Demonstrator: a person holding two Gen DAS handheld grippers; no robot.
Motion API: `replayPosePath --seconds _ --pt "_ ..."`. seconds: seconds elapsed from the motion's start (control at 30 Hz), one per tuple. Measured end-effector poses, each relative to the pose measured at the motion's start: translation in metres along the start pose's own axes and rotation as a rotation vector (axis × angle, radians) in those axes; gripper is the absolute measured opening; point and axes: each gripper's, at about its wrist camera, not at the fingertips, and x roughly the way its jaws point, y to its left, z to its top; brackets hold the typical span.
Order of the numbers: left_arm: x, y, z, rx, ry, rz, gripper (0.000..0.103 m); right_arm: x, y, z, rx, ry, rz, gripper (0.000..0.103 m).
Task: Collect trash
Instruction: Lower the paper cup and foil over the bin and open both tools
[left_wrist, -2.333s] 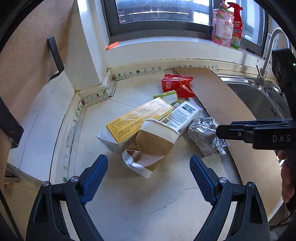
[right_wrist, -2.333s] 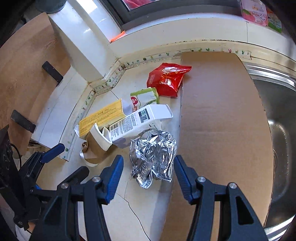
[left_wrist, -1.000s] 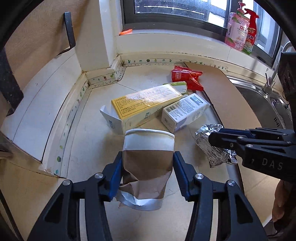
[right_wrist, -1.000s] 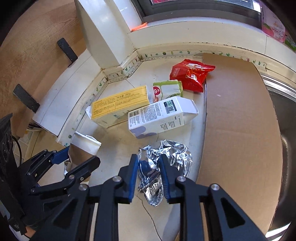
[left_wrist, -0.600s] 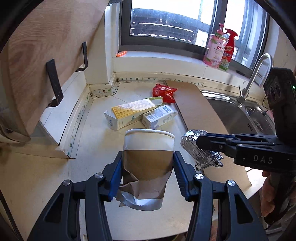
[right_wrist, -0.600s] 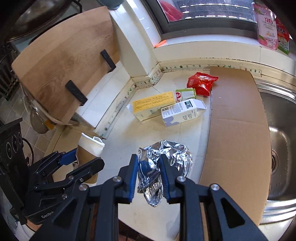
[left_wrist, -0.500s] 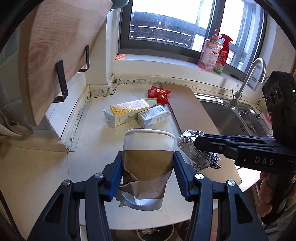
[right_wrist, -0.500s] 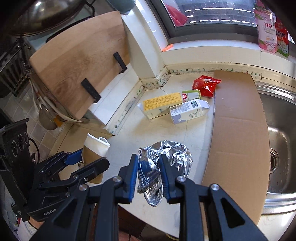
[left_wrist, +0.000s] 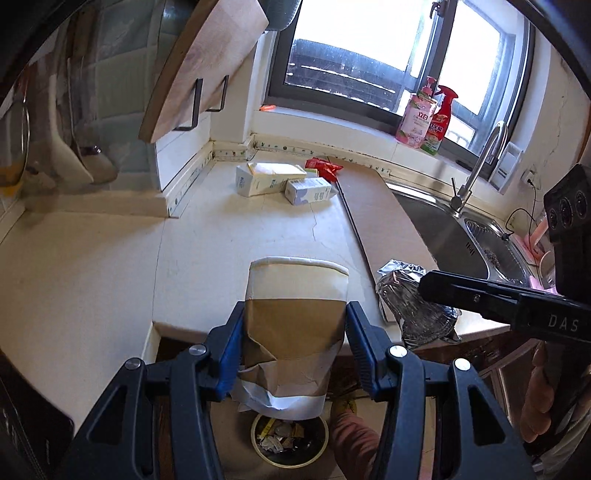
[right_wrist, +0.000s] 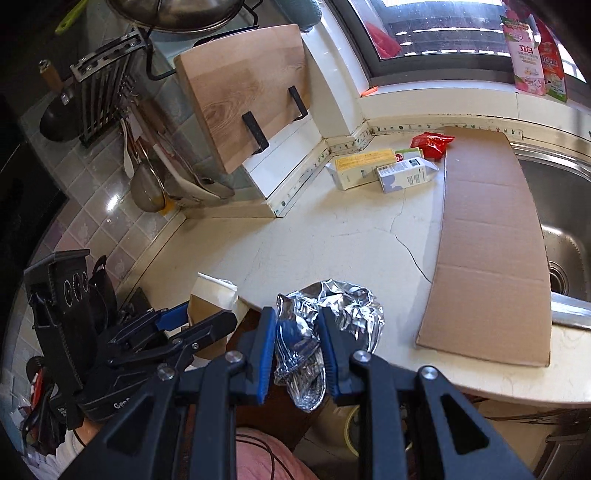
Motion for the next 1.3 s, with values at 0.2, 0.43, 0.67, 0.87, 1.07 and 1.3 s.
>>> replayPosePath --seconds 0.2,0.43,0.67,0.87,1.07,1.3 --pt "0.016 0.002 -0.060 -0.070 0.022 -0.008 0.051 0.008 -0.003 -0.066 -0.035 -0.021 -0.054 0.024" --pt "0.071 -0.001 -0.122 -0.086 0.113 -0.031 0.051 0.057 -0.040 -0.134 0.017 0.089 -0.091 0.024" --pt "0.128 -0.014 -0.177 -0.056 0.224 -0.039 0.051 0.100 -0.095 -0.180 0.163 0.183 -0.110 0.024" --pt "0.171 -0.014 -0.208 -0.062 0.325 -0.037 0.051 0.134 -0.125 -0.210 0.257 0.270 -0.110 0.024" --pt "0.201 -0.004 -0.227 -0.095 0.407 -0.050 0.051 0.157 -0.140 -0.225 0.309 0.318 -0.103 0.025" --pt "0.220 0.001 -0.232 -0.124 0.462 -0.059 0.052 0.171 -0.151 -0.229 0.357 0.359 -0.123 0.045"
